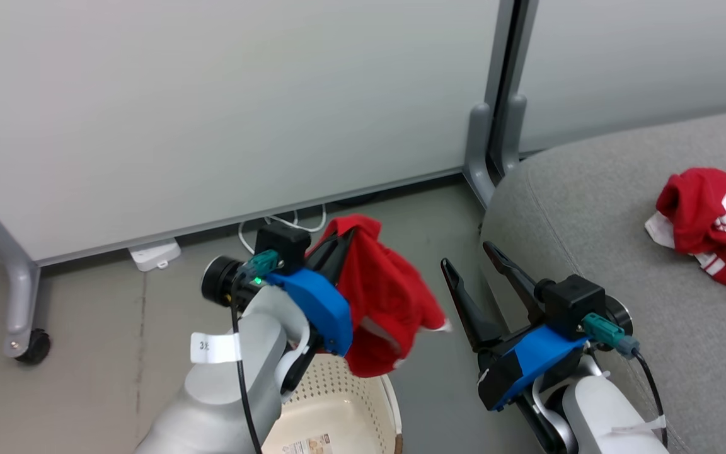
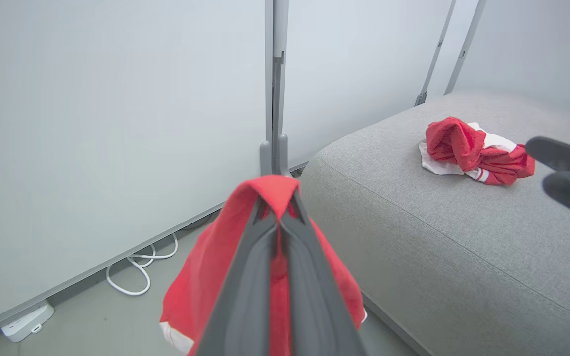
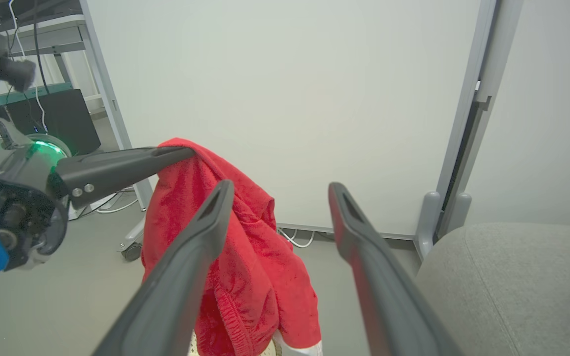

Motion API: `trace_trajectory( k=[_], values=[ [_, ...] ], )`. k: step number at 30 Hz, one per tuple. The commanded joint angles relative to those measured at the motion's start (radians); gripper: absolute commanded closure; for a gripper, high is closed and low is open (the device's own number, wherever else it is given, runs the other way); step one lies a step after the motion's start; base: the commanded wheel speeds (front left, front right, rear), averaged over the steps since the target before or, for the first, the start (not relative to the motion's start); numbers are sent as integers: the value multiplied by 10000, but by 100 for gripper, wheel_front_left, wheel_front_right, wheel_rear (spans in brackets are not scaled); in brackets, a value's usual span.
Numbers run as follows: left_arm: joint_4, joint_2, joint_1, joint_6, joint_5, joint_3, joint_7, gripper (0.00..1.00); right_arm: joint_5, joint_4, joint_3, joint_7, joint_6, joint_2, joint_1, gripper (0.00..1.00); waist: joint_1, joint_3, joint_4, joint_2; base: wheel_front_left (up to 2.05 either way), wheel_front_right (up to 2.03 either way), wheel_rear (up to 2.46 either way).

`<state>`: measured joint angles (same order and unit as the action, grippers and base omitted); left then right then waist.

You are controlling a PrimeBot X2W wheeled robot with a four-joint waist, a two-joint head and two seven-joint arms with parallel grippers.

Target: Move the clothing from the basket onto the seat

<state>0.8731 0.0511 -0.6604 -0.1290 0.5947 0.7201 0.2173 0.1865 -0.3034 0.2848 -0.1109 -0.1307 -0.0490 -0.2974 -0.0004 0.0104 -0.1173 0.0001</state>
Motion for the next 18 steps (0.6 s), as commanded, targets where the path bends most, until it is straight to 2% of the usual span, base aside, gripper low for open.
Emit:
trace_trajectory(
  k=[1, 9, 18],
  values=[
    [-270, -1, -192, -22, 131, 174, -121, 100, 80, 40, 32, 54, -1, -25, 250, 0, 4, -425, 361, -1, 0, 0, 0],
    [-1028, -2, -777, -23, 345, 562, -650, 100, 196, 150, 159, 156, -1, -25, 497, 0, 4, -802, 630, -1, 0, 0, 0],
    [-1323, 37, -480, -4, 426, 814, -946, 100, 346, -110, 447, 317, -1, -25, 396, 0, 4, -767, 609, -1, 0, 0, 0]
  ],
)
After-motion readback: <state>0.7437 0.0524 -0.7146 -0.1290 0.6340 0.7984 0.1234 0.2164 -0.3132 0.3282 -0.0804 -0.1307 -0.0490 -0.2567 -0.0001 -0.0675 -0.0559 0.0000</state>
